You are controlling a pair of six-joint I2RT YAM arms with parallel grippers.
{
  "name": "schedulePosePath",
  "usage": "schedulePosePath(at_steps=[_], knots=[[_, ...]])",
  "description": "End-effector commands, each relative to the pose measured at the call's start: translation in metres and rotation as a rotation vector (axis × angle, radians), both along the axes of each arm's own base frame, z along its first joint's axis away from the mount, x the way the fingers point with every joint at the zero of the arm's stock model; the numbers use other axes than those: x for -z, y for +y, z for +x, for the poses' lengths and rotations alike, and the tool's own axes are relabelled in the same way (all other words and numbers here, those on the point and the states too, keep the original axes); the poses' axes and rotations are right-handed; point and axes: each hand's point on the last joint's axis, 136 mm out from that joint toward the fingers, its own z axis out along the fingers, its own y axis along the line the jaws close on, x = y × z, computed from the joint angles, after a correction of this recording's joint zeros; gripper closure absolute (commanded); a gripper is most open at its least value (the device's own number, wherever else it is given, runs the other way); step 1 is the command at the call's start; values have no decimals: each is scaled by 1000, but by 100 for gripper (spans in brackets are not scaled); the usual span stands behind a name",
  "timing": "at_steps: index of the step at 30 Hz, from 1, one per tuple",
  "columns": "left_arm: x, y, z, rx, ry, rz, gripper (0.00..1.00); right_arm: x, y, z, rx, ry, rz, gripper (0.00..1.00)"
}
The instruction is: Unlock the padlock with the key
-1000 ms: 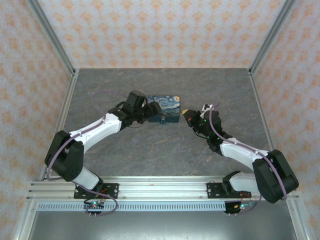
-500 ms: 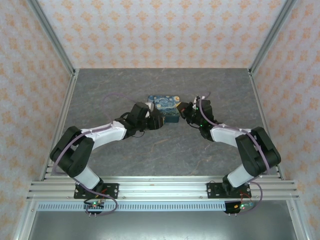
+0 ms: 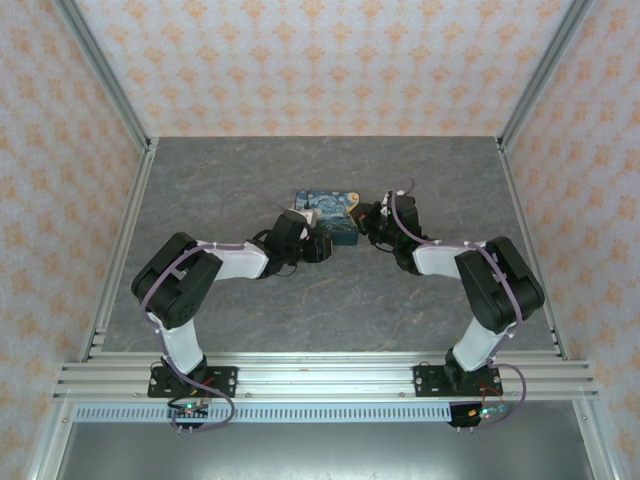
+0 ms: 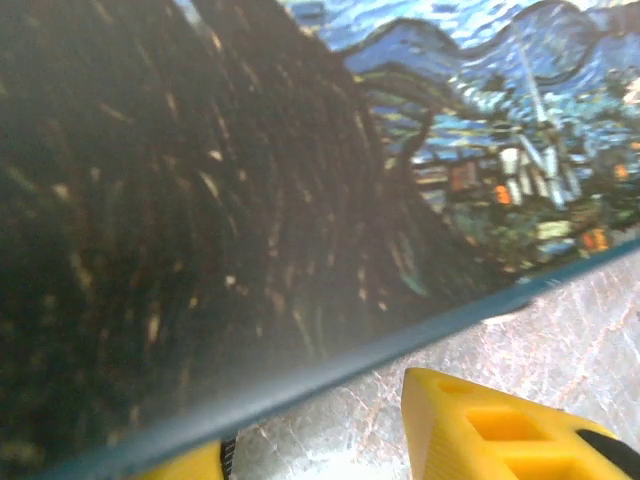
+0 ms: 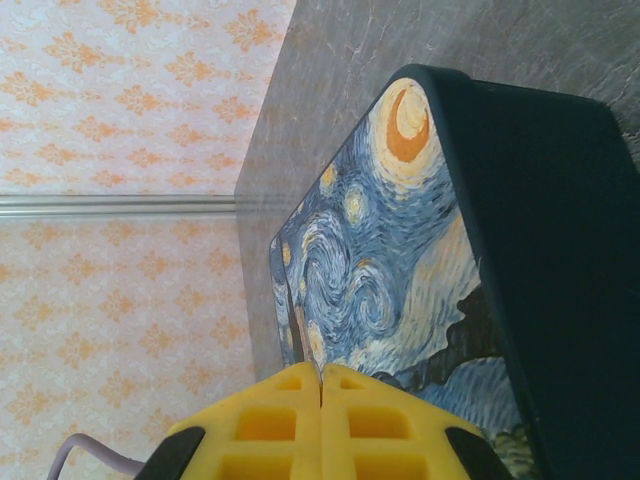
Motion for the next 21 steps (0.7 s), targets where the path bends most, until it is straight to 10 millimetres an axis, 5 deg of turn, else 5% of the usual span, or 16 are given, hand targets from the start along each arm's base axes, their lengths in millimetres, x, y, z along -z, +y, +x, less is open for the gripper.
schedulePosePath(at_steps=[1, 21], knots=[[-9, -5, 12, 1, -82, -2, 53, -17, 4, 12, -9, -51, 39, 100], [2, -10, 21, -28, -175, 113, 55, 4, 2, 10, -3, -6, 27, 100]])
